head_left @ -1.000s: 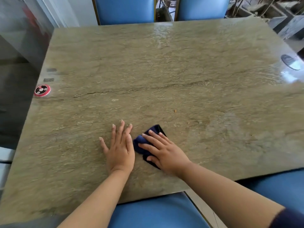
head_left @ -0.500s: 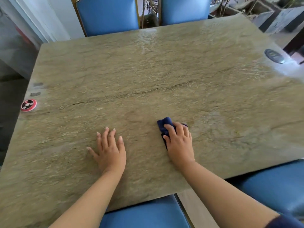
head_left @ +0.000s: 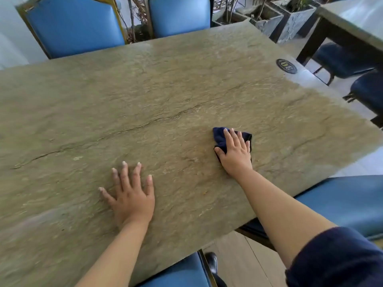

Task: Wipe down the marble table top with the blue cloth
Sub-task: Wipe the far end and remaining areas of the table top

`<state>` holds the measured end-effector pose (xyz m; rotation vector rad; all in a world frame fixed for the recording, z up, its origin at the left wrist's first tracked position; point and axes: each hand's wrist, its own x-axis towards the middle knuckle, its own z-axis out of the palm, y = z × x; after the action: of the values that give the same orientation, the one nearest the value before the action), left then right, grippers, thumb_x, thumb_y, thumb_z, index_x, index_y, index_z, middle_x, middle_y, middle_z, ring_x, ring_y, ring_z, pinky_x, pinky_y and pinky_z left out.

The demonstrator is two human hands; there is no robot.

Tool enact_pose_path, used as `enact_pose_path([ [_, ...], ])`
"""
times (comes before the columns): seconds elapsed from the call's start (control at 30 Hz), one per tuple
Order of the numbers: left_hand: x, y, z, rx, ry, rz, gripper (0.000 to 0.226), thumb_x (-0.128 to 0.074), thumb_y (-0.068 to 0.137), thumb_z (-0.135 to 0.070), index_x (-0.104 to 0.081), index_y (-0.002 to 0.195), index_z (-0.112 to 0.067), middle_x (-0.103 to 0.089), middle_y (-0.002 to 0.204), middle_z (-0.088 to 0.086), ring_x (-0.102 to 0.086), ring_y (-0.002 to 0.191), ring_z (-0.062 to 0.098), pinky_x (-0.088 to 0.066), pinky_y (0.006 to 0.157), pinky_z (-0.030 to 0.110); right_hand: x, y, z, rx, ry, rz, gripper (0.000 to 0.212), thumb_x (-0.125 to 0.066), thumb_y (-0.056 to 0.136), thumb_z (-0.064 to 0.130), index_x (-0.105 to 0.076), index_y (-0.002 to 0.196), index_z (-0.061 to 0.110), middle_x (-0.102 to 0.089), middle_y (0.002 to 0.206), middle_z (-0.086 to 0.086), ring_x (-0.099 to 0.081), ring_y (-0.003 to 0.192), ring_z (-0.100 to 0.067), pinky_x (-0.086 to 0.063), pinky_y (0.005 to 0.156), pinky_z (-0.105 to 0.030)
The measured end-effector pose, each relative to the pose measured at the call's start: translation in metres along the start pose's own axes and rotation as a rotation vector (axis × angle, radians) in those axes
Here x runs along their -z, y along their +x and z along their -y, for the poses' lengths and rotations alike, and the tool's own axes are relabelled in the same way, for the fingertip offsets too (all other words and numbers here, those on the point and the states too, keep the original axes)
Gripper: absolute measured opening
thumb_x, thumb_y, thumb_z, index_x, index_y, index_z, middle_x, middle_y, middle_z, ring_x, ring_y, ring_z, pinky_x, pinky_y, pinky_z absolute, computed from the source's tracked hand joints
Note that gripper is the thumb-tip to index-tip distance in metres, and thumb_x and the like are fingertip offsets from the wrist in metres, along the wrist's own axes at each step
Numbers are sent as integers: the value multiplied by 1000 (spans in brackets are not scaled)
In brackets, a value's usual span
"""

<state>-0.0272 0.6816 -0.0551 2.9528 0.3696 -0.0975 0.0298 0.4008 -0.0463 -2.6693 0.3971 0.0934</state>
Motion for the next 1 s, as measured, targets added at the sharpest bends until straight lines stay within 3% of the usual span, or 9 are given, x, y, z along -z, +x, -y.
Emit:
enact_pose_path([
  [0.1, -1, 1, -1, -2, -4, -13, 60, -10, 94, -59, -24, 148, -37, -6, 163, -2, 6, 149, 20, 7, 114, 62, -9, 0, 13, 72, 9, -15, 69, -44, 95, 48, -11, 152, 27, -5, 161, 6, 6, 147, -16, 6, 118, -37],
  [0.33, -2, 2, 1, -16, 21, -1, 64, -7, 92, -63, -20, 149, -37, -3, 163, -2, 8, 149, 21, 6, 114, 64, -30, -41, 39, 391, 171, 27, 50, -52, 96, 28, -38, 144, 28, -35, 152, 8, -17, 144, -11, -2, 116, -24],
  [0.43, -1, 3, 1, -17, 20, 6, 68, -3, 90, -65, -17, 150, -38, 0, 163, -4, 9, 149, 21, 6, 113, 63, -34, -71, 39, 425, 271, 44, 43, -54, 95, 19, -49, 137, 26, -43, 146, 9, -23, 142, -9, -5, 115, -20],
  [0.53, 1, 4, 1, -22, 3, 21, 69, -2, 89, -65, -15, 151, -38, 1, 163, -4, 10, 149, 21, 8, 113, 63, -32, -108, 35, 425, 322, 82, 39, -58, 93, 16, -56, 130, 27, -49, 141, 10, -31, 137, -10, -17, 115, -24],
  [0.7, 6, 3, 20, -128, -28, 148, 59, -4, 95, -56, -1, 152, -40, 15, 161, -7, 19, 147, 17, 13, 115, 55, -15, -183, 17, 406, 221, 63, 39, -63, 88, 17, -58, 126, 25, -55, 126, 7, -39, 118, -14, -31, 106, -26],
  [0.8, 15, -4, 46, -291, -106, 157, 54, -9, 99, -49, -9, 152, -39, 10, 161, -10, 14, 147, 11, 13, 118, 40, -3, -185, 30, 400, 258, 54, 40, -63, 88, 17, -56, 127, 24, -56, 120, 6, -40, 111, -15, -34, 101, -27],
  [0.9, 22, -11, 68, -419, -293, 144, 48, -22, 102, -41, -27, 150, -34, -3, 161, -13, 6, 147, 4, 10, 118, 27, -7, -160, 59, 330, 327, 23, 47, -63, 88, 17, -51, 134, 24, -54, 128, 5, -39, 119, -17, -28, 102, -22],
  [1.0, 28, -6, 73, -427, -456, 186, 44, -26, 103, -38, -39, 145, -32, -13, 160, -13, 1, 147, 1, 8, 119, 28, -33, -146, 83, 336, 280, 155, 58, -62, 90, 17, -39, 143, 23, -43, 145, 4, -28, 137, -18, -17, 110, -22],
])
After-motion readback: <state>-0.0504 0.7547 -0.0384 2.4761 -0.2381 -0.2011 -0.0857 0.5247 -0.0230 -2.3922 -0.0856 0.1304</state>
